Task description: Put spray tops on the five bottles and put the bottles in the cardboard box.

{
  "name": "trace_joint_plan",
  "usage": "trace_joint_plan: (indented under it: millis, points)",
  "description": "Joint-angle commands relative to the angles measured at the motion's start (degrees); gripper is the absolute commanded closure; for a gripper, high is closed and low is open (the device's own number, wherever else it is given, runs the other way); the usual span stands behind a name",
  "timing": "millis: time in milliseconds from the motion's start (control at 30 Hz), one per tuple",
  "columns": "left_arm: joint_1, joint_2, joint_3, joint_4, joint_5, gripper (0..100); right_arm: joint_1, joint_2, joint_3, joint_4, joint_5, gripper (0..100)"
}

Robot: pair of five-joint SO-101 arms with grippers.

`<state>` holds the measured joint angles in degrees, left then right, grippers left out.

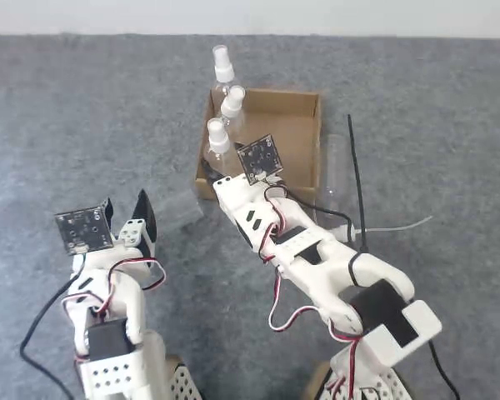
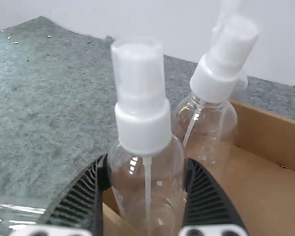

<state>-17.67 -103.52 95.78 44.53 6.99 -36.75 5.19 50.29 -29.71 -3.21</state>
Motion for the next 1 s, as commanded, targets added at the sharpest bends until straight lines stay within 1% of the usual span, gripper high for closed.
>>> trace_joint_plan:
  millis: [0, 100, 167, 467, 567, 700, 967]
  points:
    - [-0.3, -0.9, -0.5, -1.5, -0.5, 81, -1.1, -0.7, -3.4, -0.9, 0.0, 96.3]
    - [-0.3, -0.9, -0.5, -1.5, -0.6, 81, -1.1, -0.6, -3.2, -0.9, 0.0, 87.9]
    - [-0.3, -0.9, -0.5, -1.4, -0.6, 81, -1.1, -0.6, -3.0, -0.9, 0.0, 84.6]
    - [-0.3, -0.9, -0.4, -1.4, -0.6, 81, -1.1, -0.6, -3.0, -0.8, 0.0, 84.9]
    - [-0.3, -0.9, -0.4, -1.4, -0.6, 81, -1.1, -0.6, -3.0, -0.3, 0.0, 80.6]
    - [-0.3, -0.9, -0.4, -1.4, -0.6, 81, -1.2, -1.2, -3.3, 5.2, -0.1, 72.7]
    - [-0.3, -0.9, -0.4, -1.4, -0.6, 81, -2.0, -1.2, -3.3, 5.2, -0.2, 71.9]
